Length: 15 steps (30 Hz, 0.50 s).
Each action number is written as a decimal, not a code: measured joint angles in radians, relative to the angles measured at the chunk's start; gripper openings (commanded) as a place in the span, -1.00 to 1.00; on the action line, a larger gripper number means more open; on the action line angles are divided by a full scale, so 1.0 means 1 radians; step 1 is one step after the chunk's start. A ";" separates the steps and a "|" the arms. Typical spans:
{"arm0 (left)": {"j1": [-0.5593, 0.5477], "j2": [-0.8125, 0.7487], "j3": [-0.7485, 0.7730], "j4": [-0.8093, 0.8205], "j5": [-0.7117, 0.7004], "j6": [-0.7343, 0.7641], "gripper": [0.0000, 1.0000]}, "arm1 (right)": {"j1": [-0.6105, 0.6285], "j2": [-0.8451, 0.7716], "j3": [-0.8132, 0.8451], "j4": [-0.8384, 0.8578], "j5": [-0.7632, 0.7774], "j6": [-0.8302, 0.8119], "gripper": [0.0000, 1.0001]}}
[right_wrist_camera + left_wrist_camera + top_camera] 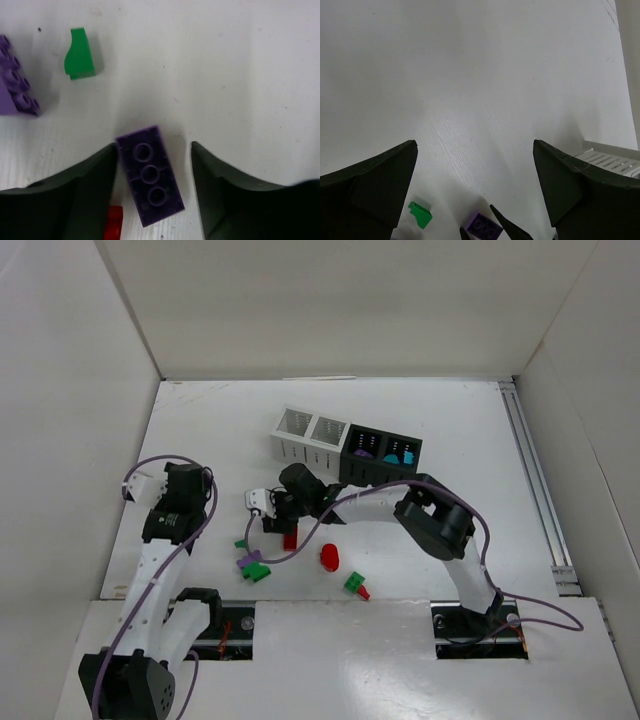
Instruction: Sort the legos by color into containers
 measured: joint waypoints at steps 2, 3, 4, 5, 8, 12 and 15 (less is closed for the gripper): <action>0.000 -0.009 -0.013 0.023 0.026 0.019 0.99 | -0.016 0.009 0.014 -0.021 -0.045 -0.046 0.13; 0.000 -0.012 -0.021 0.034 0.038 0.027 0.99 | -0.022 0.013 0.020 -0.027 -0.066 -0.063 0.06; 0.000 -0.013 -0.026 0.040 0.047 0.035 0.99 | -0.024 0.016 0.024 -0.033 -0.082 -0.079 0.02; 0.000 -0.014 -0.032 0.048 0.057 0.042 0.99 | -0.025 0.017 0.027 -0.040 -0.095 -0.095 -0.01; 0.000 -0.018 -0.037 0.061 0.080 0.060 0.99 | -0.025 0.018 0.032 -0.067 -0.124 -0.132 -0.19; 0.000 -0.021 -0.037 0.077 0.096 0.074 0.99 | -0.031 0.018 0.038 -0.087 -0.148 -0.155 -0.40; 0.000 -0.027 -0.037 0.077 0.108 0.085 0.99 | -0.042 0.017 0.039 -0.096 -0.166 -0.157 -0.52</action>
